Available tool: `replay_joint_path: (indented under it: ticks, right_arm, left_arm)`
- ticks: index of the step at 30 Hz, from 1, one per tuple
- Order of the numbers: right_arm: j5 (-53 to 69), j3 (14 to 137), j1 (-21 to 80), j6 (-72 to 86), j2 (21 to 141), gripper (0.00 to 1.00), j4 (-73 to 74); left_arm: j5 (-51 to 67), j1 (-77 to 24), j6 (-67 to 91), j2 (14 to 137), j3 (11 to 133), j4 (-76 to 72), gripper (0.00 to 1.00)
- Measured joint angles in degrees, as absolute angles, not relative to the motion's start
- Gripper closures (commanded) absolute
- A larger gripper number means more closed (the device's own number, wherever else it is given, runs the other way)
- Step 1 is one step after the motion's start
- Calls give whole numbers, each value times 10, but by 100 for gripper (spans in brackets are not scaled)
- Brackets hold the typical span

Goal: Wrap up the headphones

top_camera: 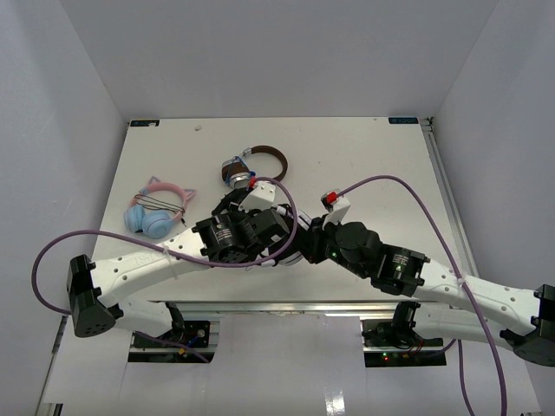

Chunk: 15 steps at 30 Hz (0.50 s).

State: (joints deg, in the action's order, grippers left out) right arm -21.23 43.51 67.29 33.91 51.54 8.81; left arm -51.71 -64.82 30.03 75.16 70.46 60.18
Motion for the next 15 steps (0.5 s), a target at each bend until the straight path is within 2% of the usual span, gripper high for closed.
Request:
replay_joint_path:
  ticks: [10,15]
  right_arm:
    - [-223,437,677,344,541,92,65]
    - [-273,424,681,357,525,92,57]
  left_arm:
    - [-515,-646,305,750,699,595,100]
    - [-483,-640,299,765,698,546,100]
